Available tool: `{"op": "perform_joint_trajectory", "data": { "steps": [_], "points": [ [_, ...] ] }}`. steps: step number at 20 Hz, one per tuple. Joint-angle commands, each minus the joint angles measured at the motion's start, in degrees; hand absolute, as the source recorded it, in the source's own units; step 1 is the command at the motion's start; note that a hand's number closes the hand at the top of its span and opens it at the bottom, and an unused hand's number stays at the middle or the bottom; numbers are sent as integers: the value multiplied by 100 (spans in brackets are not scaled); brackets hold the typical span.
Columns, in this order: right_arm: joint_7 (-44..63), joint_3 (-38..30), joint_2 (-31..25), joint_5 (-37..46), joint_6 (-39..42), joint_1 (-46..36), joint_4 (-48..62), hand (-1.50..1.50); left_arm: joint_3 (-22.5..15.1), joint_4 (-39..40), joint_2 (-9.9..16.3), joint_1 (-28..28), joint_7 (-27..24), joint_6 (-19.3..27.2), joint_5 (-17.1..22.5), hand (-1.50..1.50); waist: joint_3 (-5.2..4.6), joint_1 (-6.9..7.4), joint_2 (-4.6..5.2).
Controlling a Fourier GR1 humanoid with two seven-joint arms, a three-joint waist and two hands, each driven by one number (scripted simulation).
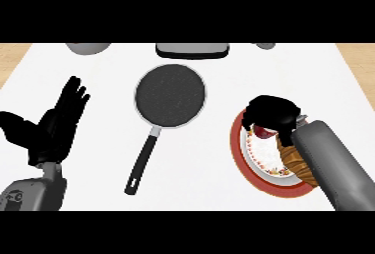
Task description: Pick the can from the plate and place it in the pan
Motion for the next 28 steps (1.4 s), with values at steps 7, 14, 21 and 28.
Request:
{"op": "perform_joint_trajectory", "data": {
  "steps": [7, 14, 21, 28],
  "points": [
    [-409, -371, 458, 43, -703, -328, 1180, 150, 13, -98, -44, 165, -4, -126, -104, 0, 45, 54, 52],
    [927, -852, 1218, -376, -202, -71, -76, 150, 14, -89, -162, 54, 93, -35, -119, 0, 40, -55, 2],
    [4054, -1405, 1939, -286, -338, -362, 79, 150, 20, -41, -106, 86, 30, -150, -71, 0, -2, 202, -88],
    [6631, -1174, 1955, 174, -646, -1584, -367, 150, -228, 64, -188, -22, 51, -309, -89, 0, -27, 644, -109]
  ]
}}
